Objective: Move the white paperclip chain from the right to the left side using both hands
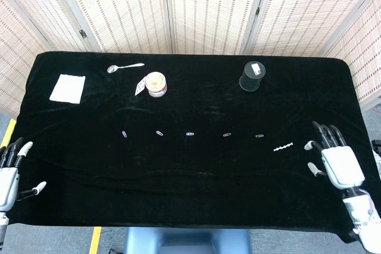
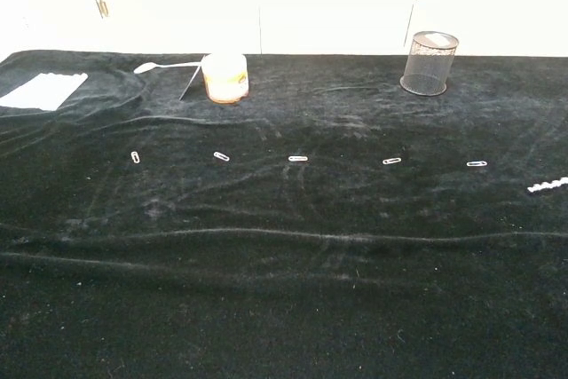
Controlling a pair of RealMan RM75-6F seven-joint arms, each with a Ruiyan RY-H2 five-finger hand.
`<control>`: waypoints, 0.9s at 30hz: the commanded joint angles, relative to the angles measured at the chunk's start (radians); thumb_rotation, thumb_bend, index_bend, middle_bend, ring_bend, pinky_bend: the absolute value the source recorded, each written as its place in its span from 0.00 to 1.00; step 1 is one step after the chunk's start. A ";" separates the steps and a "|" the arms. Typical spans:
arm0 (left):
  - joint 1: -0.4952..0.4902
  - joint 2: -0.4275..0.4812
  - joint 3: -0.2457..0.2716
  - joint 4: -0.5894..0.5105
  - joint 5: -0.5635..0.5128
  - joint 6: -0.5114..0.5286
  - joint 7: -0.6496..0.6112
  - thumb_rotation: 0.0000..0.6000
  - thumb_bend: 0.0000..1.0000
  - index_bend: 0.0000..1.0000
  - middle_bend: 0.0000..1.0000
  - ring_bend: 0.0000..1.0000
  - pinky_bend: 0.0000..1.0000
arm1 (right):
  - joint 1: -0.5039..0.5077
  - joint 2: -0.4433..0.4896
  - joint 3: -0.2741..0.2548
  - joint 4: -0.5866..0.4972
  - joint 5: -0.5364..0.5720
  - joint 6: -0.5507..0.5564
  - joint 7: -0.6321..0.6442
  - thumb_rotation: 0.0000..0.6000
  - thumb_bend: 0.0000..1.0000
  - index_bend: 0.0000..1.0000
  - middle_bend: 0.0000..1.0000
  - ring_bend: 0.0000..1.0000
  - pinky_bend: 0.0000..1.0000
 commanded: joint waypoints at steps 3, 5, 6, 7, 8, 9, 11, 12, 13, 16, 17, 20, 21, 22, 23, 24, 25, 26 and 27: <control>-0.014 0.015 -0.011 0.009 -0.027 -0.040 -0.033 1.00 0.19 0.00 0.00 0.03 0.05 | 0.064 -0.064 0.012 0.101 0.024 -0.096 0.042 1.00 0.29 0.47 0.00 0.00 0.00; -0.019 0.018 -0.016 0.013 -0.036 -0.051 -0.040 1.00 0.19 0.00 0.00 0.03 0.05 | 0.080 -0.087 0.007 0.137 0.028 -0.124 0.028 1.00 0.29 0.47 0.00 0.00 0.00; -0.023 0.020 -0.018 0.015 -0.042 -0.058 -0.045 1.00 0.19 0.00 0.00 0.03 0.05 | 0.088 -0.105 0.004 0.163 0.028 -0.135 0.022 1.00 0.29 0.47 0.00 0.00 0.00; -0.025 0.022 -0.019 0.016 -0.045 -0.064 -0.049 1.00 0.18 0.00 0.00 0.03 0.05 | 0.092 -0.118 0.002 0.182 0.031 -0.144 0.019 1.00 0.29 0.47 0.00 0.00 0.00; -0.027 0.023 -0.019 0.018 -0.048 -0.071 -0.054 1.00 0.19 0.00 0.00 0.03 0.05 | 0.098 -0.133 -0.001 0.205 0.041 -0.162 0.019 1.00 0.29 0.47 0.00 0.00 0.00; -0.029 0.024 -0.019 0.019 -0.049 -0.076 -0.058 1.00 0.19 0.00 0.00 0.03 0.05 | 0.103 -0.143 -0.002 0.221 0.048 -0.175 0.024 1.00 0.29 0.47 0.00 0.00 0.00; -0.032 0.026 -0.019 0.021 -0.051 -0.084 -0.065 1.00 0.19 0.00 0.00 0.03 0.05 | 0.119 -0.163 0.000 0.260 0.062 -0.205 0.037 1.00 0.29 0.47 0.00 0.00 0.00; -0.033 0.027 -0.018 0.022 -0.052 -0.087 -0.066 1.00 0.19 0.00 0.00 0.03 0.05 | 0.127 -0.171 0.001 0.279 0.063 -0.213 0.032 1.00 0.29 0.47 0.00 0.00 0.00; -0.034 0.028 -0.018 0.022 -0.052 -0.090 -0.066 1.00 0.19 0.00 0.00 0.03 0.05 | 0.134 -0.180 0.002 0.295 0.062 -0.219 0.026 1.00 0.29 0.47 0.00 0.00 0.00; -0.038 0.028 -0.019 0.024 -0.059 -0.098 -0.065 1.00 0.22 0.00 0.00 0.03 0.05 | 0.162 -0.195 0.003 0.323 0.064 -0.251 0.017 1.00 0.29 0.47 0.00 0.00 0.00; -0.040 0.027 -0.021 0.025 -0.064 -0.102 -0.064 1.00 0.22 0.00 0.00 0.03 0.05 | 0.173 -0.202 0.005 0.336 0.065 -0.261 0.009 1.00 0.29 0.47 0.00 0.00 0.00; -0.044 0.026 -0.023 0.028 -0.074 -0.112 -0.065 1.00 0.24 0.00 0.00 0.03 0.05 | 0.197 -0.224 0.006 0.369 0.073 -0.294 0.009 1.00 0.29 0.47 0.00 0.00 0.00; -0.045 0.027 -0.024 0.029 -0.078 -0.115 -0.065 1.00 0.24 0.00 0.00 0.03 0.05 | 0.204 -0.232 0.006 0.380 0.073 -0.302 0.014 1.00 0.30 0.47 0.00 0.00 0.00; -0.046 0.027 -0.025 0.030 -0.081 -0.118 -0.066 1.00 0.24 0.00 0.00 0.03 0.05 | 0.211 -0.240 0.004 0.393 0.073 -0.312 0.018 1.00 0.31 0.47 0.00 0.00 0.00; -0.047 0.028 -0.027 0.031 -0.085 -0.121 -0.067 1.00 0.24 0.00 0.00 0.03 0.05 | 0.218 -0.252 0.002 0.410 0.075 -0.324 0.023 1.00 0.33 0.48 0.00 0.00 0.00; -0.048 0.028 -0.028 0.032 -0.088 -0.123 -0.070 1.00 0.24 0.00 0.00 0.03 0.05 | 0.224 -0.261 0.001 0.424 0.075 -0.328 0.028 1.00 0.33 0.48 0.00 0.00 0.00; -0.048 0.029 -0.029 0.033 -0.091 -0.125 -0.072 1.00 0.24 0.00 0.00 0.03 0.05 | 0.228 -0.270 0.000 0.438 0.075 -0.334 0.034 1.00 0.34 0.48 0.00 0.00 0.00; -0.048 0.030 -0.030 0.034 -0.095 -0.126 -0.073 1.00 0.24 0.00 0.00 0.03 0.05 | 0.234 -0.280 -0.002 0.453 0.076 -0.342 0.041 1.00 0.34 0.48 0.00 0.00 0.00; -0.049 0.031 -0.031 0.035 -0.097 -0.127 -0.075 1.00 0.24 0.00 0.00 0.03 0.05 | 0.238 -0.287 -0.003 0.465 0.074 -0.345 0.045 1.00 0.34 0.48 0.00 0.00 0.00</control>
